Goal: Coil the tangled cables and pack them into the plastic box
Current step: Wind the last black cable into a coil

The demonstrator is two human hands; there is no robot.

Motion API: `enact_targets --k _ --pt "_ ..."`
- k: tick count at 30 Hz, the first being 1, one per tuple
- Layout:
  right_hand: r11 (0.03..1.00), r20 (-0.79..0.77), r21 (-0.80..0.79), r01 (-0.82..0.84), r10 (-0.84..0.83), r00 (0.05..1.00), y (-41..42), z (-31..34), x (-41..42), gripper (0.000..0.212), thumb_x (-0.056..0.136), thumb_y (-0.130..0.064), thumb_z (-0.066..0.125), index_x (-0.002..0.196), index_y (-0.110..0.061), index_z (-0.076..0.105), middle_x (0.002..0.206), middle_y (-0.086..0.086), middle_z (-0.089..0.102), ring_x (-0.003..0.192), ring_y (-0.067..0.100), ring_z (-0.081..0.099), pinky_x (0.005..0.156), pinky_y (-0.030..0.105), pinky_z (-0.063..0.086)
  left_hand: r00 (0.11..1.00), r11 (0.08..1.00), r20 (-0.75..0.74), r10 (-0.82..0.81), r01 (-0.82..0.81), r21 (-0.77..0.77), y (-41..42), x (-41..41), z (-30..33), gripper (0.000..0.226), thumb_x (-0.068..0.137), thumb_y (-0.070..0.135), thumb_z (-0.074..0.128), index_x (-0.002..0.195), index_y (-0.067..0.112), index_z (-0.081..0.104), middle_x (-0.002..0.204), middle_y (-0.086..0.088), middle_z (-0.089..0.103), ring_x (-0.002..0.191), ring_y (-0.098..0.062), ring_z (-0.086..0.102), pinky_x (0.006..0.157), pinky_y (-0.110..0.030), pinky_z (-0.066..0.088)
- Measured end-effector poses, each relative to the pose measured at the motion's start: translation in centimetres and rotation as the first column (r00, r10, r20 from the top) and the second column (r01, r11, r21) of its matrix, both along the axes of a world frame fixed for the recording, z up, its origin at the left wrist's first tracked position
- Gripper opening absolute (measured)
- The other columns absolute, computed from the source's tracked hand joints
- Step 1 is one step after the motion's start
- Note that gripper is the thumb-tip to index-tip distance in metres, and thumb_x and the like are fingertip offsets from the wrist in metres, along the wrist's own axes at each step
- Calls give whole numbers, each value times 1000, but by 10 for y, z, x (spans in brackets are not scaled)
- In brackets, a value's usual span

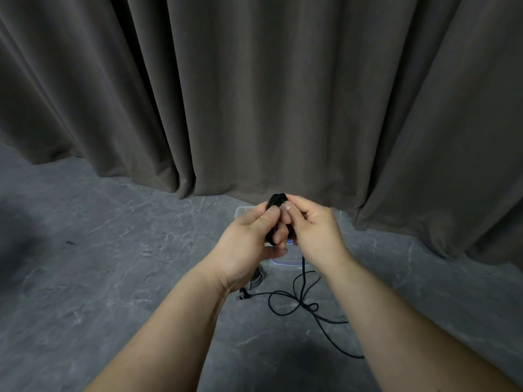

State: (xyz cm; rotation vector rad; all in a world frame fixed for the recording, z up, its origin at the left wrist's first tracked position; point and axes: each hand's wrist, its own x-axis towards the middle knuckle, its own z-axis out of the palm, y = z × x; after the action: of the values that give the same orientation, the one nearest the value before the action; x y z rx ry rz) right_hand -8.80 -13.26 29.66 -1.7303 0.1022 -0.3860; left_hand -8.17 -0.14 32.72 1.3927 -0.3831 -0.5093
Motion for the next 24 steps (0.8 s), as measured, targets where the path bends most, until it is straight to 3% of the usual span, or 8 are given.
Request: enact_targets --k 2,4,7,9,14,19,21,24 --pt "1000 22 -15 3 -3 1000 1 5 -1 30 98 -16 53 95 -42 68 62 -22 65 58 -4 57 56 14 46 999 998 -11 50 -50 -32 1 1 1 28 104 19 34 80 13 48 55 4 40 56 -11 40 63 -26 37" --pt "1000 33 5 -6 6 999 0 7 -2 28 97 -13 54 96 -37 68 61 -16 65 53 0 54 52 17 44 993 991 -19 115 -116 -73 3 4 0 30 104 18 34 77 13 46 52 5 37 55 -12 34 59 -27 28" --pt "1000 44 9 0 0 999 -4 7 -1 32 95 -7 55 90 -35 69 64 -9 66 56 4 55 56 22 48 985 978 -19 171 -172 -114 8 9 0 31 104 17 33 76 13 45 52 5 36 54 -12 31 58 -29 22" --pt "1000 50 -26 4 -2 999 -4 7 -2 36 94 -5 55 87 -38 67 63 -14 67 58 1 58 60 18 50 984 978 -6 180 -180 -109 9 9 1 31 104 17 33 76 13 45 52 5 36 55 -12 30 57 -28 23" --pt "994 21 -70 -81 83 996 -4 3 -2 31 93 -2 55 102 -27 71 69 -18 69 64 -1 62 65 15 49 983 979 13 183 -181 -92 8 6 1 30 104 16 33 77 13 46 52 5 37 57 -13 30 57 -27 25" --pt "992 55 -126 -5 12 998 -4 -1 2 29 87 -6 67 77 -33 68 72 -11 69 69 3 62 72 25 50 990 987 19 138 -136 -81 7 5 2 30 104 15 33 78 12 47 55 3 38 58 -14 32 57 -25 31" --pt "982 73 -181 49 -36 997 -3 -3 3 25 86 -9 68 77 -31 69 74 -7 69 71 9 62 73 32 53 991 989 21 129 -127 -77 7 5 1 30 104 16 33 78 12 47 55 3 39 57 -13 34 58 -26 30" --pt "945 129 -289 151 -118 985 -2 -2 4 6 86 -13 70 87 -16 75 81 0 68 78 14 64 77 31 52 993 992 36 116 -114 -54 7 5 0 30 104 18 34 78 11 47 53 4 40 54 -11 37 58 -25 30"
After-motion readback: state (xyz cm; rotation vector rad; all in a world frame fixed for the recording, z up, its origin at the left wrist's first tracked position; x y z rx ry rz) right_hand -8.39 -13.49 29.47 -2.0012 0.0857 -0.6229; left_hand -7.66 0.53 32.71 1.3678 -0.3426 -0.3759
